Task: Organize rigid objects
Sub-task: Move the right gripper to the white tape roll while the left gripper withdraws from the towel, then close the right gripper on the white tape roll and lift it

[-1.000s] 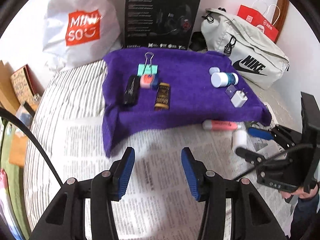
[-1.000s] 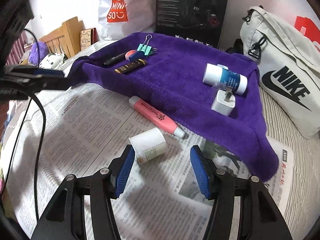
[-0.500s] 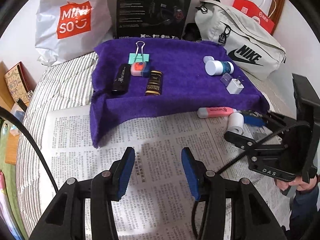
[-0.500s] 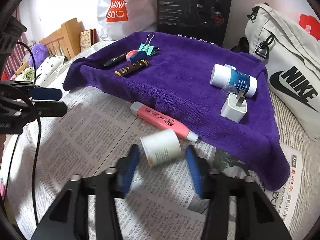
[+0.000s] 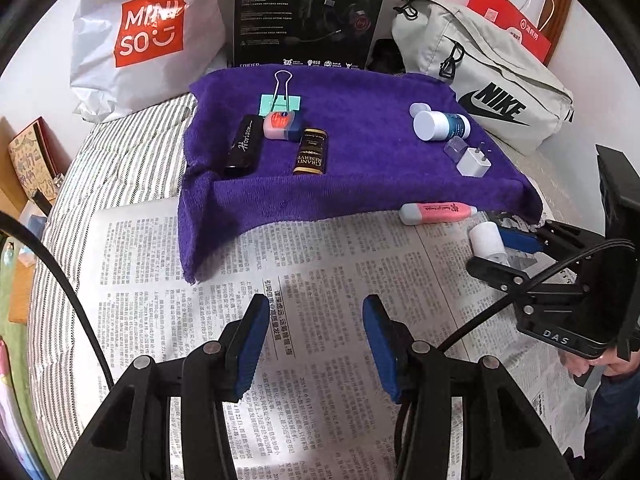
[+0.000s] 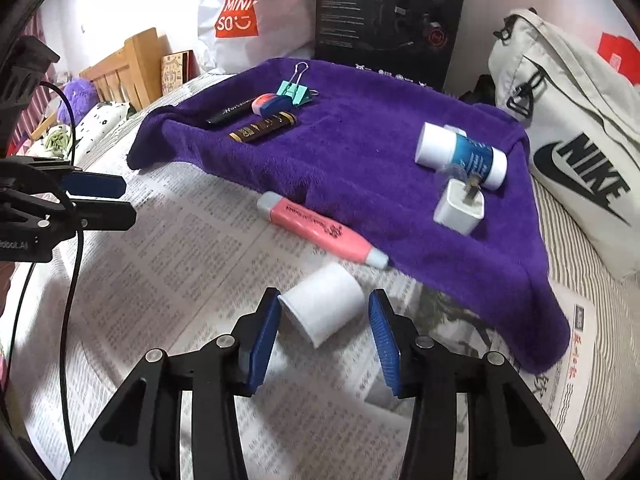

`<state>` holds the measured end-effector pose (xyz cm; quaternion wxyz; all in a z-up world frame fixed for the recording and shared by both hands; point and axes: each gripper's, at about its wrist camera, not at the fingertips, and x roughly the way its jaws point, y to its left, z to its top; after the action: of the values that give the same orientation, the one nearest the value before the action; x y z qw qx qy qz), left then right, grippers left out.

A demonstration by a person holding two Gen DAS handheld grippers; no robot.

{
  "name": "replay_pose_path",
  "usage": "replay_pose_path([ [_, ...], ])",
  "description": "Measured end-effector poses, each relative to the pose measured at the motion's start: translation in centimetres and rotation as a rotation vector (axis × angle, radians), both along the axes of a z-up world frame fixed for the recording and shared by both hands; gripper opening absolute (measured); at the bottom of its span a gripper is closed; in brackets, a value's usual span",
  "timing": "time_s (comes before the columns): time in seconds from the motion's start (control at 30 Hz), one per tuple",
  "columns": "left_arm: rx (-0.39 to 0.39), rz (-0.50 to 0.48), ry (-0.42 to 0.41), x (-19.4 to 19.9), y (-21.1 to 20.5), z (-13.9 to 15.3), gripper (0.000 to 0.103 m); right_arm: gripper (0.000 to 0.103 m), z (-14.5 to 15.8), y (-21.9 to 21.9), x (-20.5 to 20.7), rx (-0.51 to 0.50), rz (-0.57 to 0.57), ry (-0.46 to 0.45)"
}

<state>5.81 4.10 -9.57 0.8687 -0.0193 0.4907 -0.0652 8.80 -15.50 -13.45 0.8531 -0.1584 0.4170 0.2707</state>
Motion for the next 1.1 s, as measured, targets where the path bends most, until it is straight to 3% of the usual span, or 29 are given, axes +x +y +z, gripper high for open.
replay_pose_path([
  [0.23, -0.005, -0.007, 0.002, -0.1, -0.2, -0.2, 0.046, 0.045, 0.0, -1.2, -0.7, 0.025, -0.021, 0.010],
  [0.4, -0.009, -0.006, 0.004, -0.2, -0.1, -0.4, 0.046, 0.045, 0.2, -2.6, 0.0, 0.055, -0.109, 0.051],
  [0.63, -0.005, -0.017, 0.009, -0.1, -0.4, -0.4, 0.046, 0.046, 0.2, -0.8, 0.6, 0.067, -0.133, 0.054],
  [0.7, -0.001, -0.017, 0.009, -0.1, -0.4, -0.4, 0.046, 0.044, -0.1, -0.1, 0.8, 0.047, -0.137, 0.042],
  [0.73, -0.001, -0.017, 0.008, -0.1, -0.4, -0.4, 0.046, 0.036, -0.1, 0.0, 0.8, 0.041, -0.139, 0.031],
  [0.77, -0.004, -0.017, 0.006, -0.1, -0.3, -0.4, 0.046, 0.035, -0.1, 0.0, 0.8, 0.035, -0.139, 0.022],
  [1.1, -0.015, -0.062, -0.016, -0.1, -1.1, -0.3, 0.046, 0.035, 0.0, -2.6, 1.0, 0.042, -0.196, 0.032],
])
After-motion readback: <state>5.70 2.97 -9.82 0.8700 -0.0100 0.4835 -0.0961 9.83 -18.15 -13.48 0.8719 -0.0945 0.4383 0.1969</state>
